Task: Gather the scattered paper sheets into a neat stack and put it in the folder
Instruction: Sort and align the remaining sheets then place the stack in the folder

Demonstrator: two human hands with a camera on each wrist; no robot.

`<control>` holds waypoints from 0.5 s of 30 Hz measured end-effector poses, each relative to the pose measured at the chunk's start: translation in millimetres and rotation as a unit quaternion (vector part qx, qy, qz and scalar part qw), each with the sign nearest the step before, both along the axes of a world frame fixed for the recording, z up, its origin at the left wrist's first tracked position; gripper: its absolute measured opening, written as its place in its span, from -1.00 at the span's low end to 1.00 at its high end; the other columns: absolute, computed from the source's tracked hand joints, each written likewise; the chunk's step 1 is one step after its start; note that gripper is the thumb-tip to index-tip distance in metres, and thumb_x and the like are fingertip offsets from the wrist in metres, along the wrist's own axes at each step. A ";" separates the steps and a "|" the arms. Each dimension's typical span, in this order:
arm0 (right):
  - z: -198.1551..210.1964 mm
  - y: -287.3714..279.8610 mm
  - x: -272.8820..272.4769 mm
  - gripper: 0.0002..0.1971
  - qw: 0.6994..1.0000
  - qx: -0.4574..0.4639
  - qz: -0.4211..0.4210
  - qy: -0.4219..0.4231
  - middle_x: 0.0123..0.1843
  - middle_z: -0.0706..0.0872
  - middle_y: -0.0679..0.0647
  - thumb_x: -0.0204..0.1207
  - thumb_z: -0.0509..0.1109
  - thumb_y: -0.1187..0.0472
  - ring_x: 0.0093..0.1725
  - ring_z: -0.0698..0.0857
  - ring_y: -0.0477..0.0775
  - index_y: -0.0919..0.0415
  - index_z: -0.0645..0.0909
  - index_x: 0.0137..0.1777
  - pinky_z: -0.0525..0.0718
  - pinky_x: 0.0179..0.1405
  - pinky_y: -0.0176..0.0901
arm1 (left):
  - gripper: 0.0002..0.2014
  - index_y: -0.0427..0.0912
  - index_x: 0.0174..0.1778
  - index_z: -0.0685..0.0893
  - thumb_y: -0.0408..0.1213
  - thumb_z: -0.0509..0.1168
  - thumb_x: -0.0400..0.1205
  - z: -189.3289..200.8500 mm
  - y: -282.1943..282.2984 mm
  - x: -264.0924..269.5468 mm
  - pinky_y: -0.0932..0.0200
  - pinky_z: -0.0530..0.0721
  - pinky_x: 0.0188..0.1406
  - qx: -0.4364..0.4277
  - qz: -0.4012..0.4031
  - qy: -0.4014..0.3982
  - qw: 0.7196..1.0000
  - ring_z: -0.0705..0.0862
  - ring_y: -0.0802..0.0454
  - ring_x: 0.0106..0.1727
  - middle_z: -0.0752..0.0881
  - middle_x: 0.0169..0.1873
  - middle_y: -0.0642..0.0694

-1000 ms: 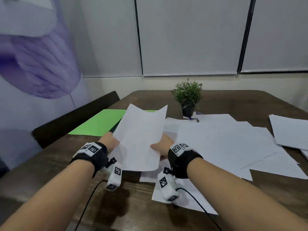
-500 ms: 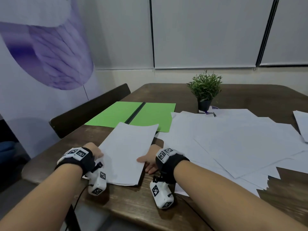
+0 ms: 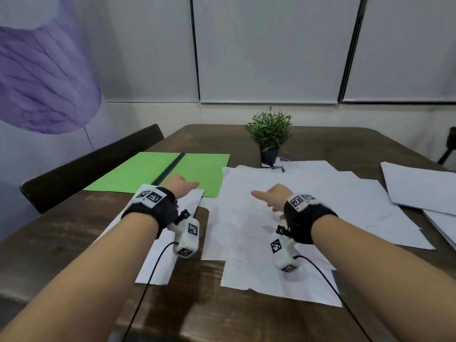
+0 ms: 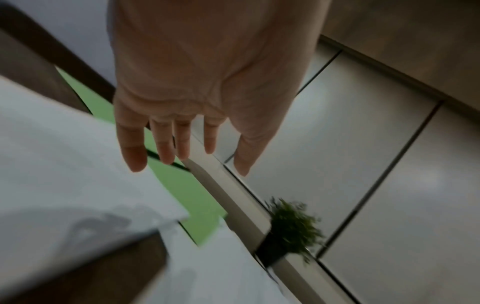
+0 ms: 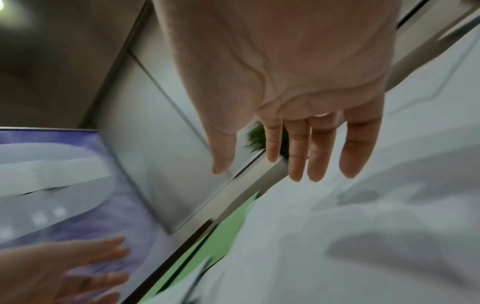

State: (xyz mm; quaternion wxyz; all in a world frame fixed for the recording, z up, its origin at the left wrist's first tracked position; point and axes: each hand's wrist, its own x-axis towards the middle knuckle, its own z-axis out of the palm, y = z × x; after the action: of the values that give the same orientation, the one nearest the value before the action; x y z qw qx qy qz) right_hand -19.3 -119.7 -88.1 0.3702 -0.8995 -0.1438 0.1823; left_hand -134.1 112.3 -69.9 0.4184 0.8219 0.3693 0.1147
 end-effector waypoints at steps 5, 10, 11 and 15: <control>-5.5 -103.7 46.1 -0.32 0.991 -0.082 -0.106 -0.013 0.27 0.62 0.26 0.38 0.45 -0.30 0.32 0.60 0.29 0.21 0.54 0.30 0.52 0.16 -0.04 | -0.54 -0.20 0.31 0.49 -0.12 0.42 0.56 -26.3 -83.6 69.8 -0.01 0.61 0.07 -0.080 -0.067 -0.055 0.993 0.56 -0.15 0.16 0.59 0.11 -0.15; -19.7 -160.2 59.5 -0.12 0.970 -0.208 -0.124 0.017 0.56 0.45 0.18 0.39 0.38 -0.38 0.50 0.45 0.27 0.22 0.40 0.55 0.38 0.51 0.05 | -0.20 -0.28 0.56 0.34 0.03 0.47 0.49 -53.3 -124.0 109.9 0.09 0.41 0.45 -0.039 -0.112 0.031 0.992 0.44 -0.15 0.50 0.45 0.50 -0.22; -24.7 -163.3 65.5 -0.07 0.968 -0.220 -0.123 0.015 0.56 0.46 0.18 0.31 0.41 -0.42 0.50 0.46 0.26 0.18 0.41 0.54 0.39 0.51 0.08 | -0.15 -0.30 0.57 0.31 0.07 0.47 0.48 -57.8 -126.7 116.0 0.10 0.38 0.48 -0.035 -0.111 0.045 0.992 0.40 -0.14 0.53 0.41 0.52 -0.22; -35.6 -167.3 75.9 0.11 0.954 -0.283 -0.099 0.012 0.36 0.64 0.13 -0.21 0.54 -0.51 0.32 0.59 0.26 0.09 0.57 0.37 0.54 0.37 0.14 | -0.14 -0.25 0.44 0.49 0.24 0.49 0.35 -70.1 -130.0 127.3 0.09 0.41 0.47 0.018 -0.104 0.082 0.991 0.42 -0.15 0.49 0.53 0.42 -0.19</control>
State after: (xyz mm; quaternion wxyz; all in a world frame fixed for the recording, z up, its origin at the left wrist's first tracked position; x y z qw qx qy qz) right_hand 56.6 -287.0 -123.7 0.1185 -0.9748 0.0079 0.1889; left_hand -6.8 -17.7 -140.0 0.3814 0.8699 0.3125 0.0092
